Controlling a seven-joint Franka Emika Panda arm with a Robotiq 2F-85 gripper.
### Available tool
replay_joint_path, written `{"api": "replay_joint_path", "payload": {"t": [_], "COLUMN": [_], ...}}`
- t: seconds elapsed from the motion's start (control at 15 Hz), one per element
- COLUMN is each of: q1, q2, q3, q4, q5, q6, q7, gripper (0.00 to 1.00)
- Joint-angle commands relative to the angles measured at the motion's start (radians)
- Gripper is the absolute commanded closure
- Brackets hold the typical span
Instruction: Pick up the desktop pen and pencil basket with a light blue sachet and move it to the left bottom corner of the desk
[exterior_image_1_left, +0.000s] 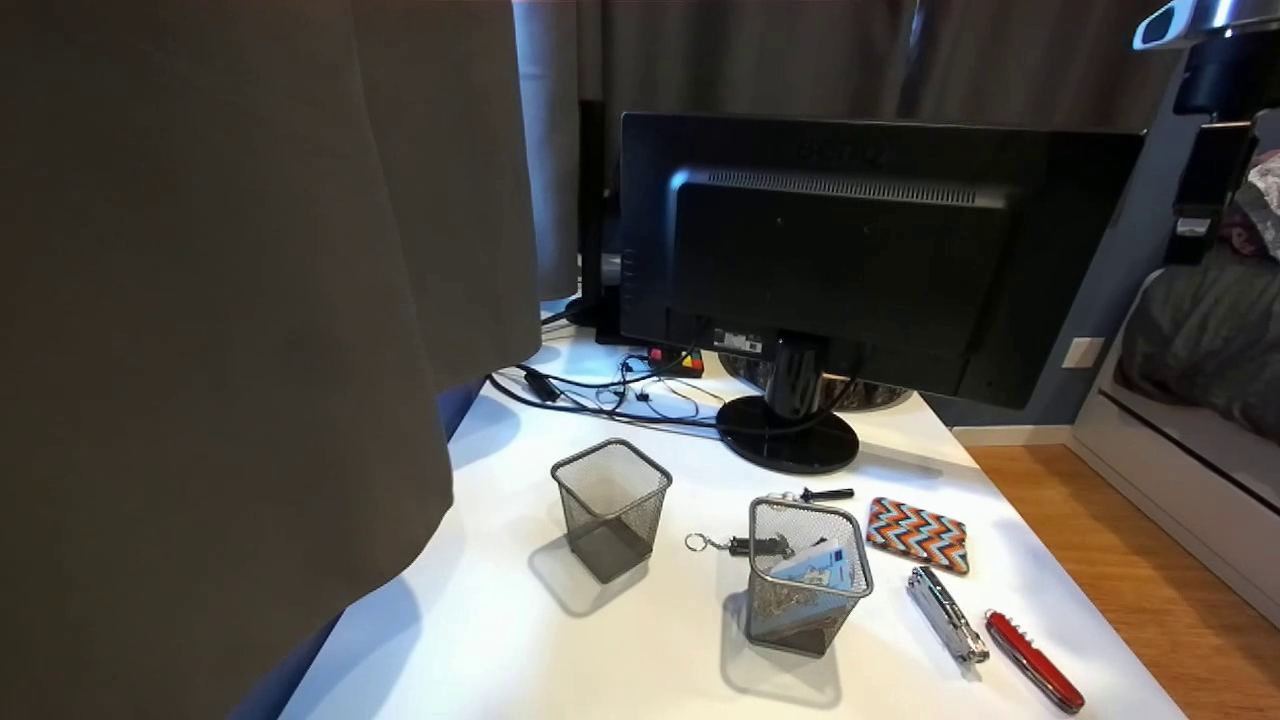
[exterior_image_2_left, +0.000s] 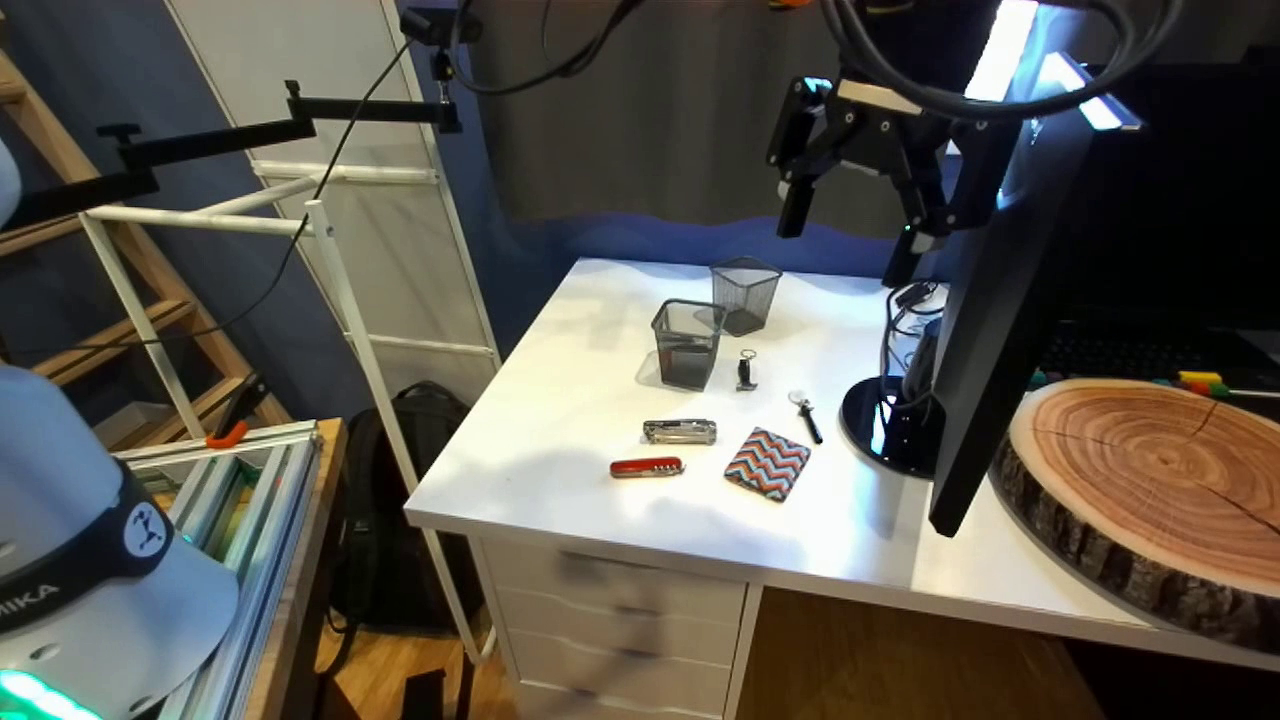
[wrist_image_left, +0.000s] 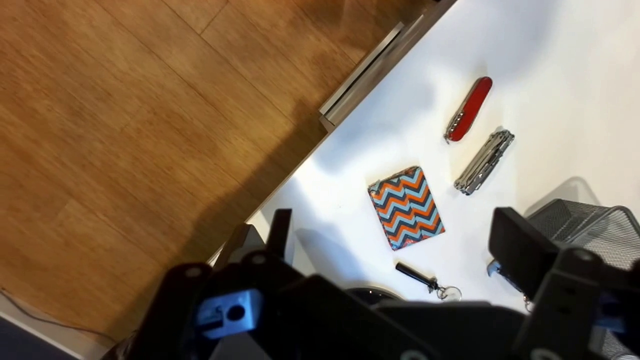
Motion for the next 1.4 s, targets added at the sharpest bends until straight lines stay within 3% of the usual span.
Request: {"api": "replay_joint_path", "payload": {"t": [0.0, 0.2, 0.6, 0.67, 1.13, 1.2, 1.33], "q1": [-0.001, 0.035, 0.06, 0.062, 0.073, 0.065, 0.072], "q2": [0.08, 0.217, 0.475, 0.385, 0.555, 0.48, 0.516], "q3": [0.04, 0.107, 0.202, 0.192, 0.227, 0.214, 0.226], "q4": [0.064, 0.195, 0.517, 0.372, 0.565, 0.487, 0.511], "q5": [0.006, 0.003, -0.04, -0.027, -0.021, -0.026, -0.025], "q6": [0.022, 0.039, -0.077, -0.004, -0.051, -0.049, -0.047], "q7": [0.003, -0.053, -0.265, -0.179, -0.283, -0.24, -0.248], "gripper": [0.0, 0.0, 0.0, 0.0, 0.0, 0.0, 0.0]}}
